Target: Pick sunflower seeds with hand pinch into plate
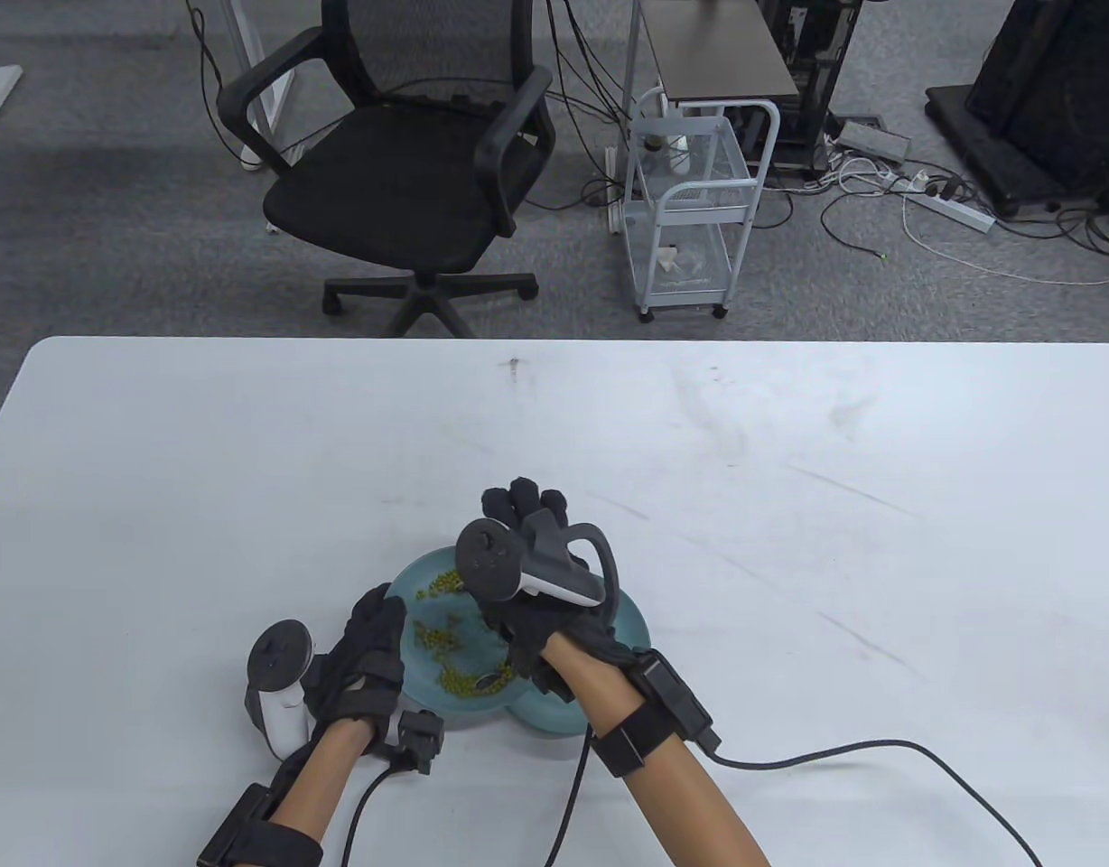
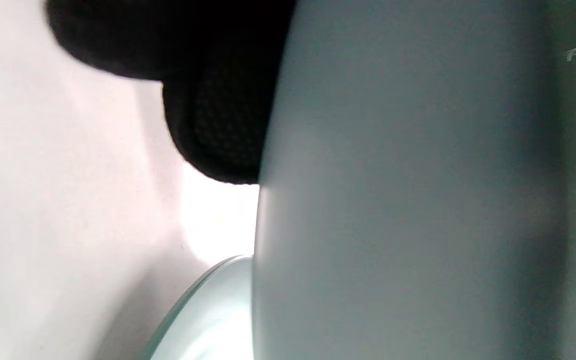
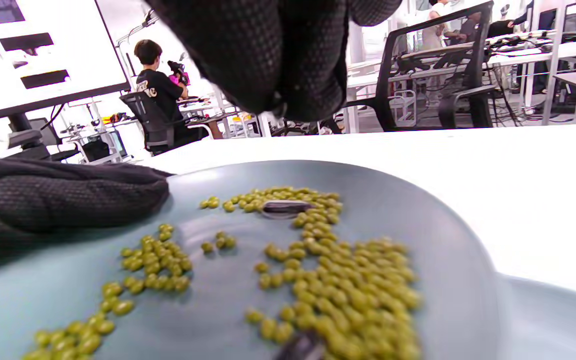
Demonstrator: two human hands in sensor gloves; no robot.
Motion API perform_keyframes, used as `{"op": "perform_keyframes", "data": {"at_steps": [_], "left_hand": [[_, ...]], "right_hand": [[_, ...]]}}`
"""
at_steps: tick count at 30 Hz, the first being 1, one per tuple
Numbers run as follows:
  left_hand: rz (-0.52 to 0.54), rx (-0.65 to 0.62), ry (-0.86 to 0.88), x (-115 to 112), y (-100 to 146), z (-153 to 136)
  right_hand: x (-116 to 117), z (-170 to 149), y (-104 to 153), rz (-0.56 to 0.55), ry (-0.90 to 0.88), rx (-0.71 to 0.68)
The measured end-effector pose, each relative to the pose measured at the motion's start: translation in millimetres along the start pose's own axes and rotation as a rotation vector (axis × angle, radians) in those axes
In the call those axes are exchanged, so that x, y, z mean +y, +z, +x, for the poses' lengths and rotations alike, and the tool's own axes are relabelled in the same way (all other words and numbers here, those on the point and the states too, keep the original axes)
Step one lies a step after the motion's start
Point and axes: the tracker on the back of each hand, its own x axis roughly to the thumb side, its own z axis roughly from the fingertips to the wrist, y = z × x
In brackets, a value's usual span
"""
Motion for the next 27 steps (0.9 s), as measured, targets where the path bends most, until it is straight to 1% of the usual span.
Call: {"op": "perform_keyframes", "data": {"at_steps": [5, 9, 13, 19, 22, 23, 25, 27], "left_hand": [[0.016, 0.004, -0.002, 2.6, 0.2, 0.4], [0.028, 0.011, 0.013, 8.4, -0.9, 0.8], [0.049, 0.012, 0.021, 13.9, -0.8, 1.5], [0.059, 0.005, 0.045, 18.8, -1.1, 3.7], [0.057, 0.008, 0.053, 19.4, -1.9, 3.4], [0.057, 0.009, 0.054, 19.3, -2.1, 3.5], [0.056, 0.014, 0.055, 19.4, -3.0, 3.0], [0.054, 0.019, 0.054, 19.5, -3.9, 2.1]], "right_hand": [[-5.8, -23.0, 24.2, -0.020, -0.002, 0.044], [1.7, -43.2, 34.1, -0.015, -0.027, 0.078], [16.8, -55.9, 32.2, 0.000, -0.065, 0.101], [48.6, -68.1, 18.1, 0.070, -0.105, 0.130], [62.8, -70.8, 12.1, 0.081, -0.098, 0.129], [65.3, -71.3, 10.3, 0.080, -0.098, 0.126], [69.1, -72.7, 8.8, 0.121, -0.094, 0.129], [70.1, -73.9, 8.7, 0.118, -0.090, 0.130]]}}
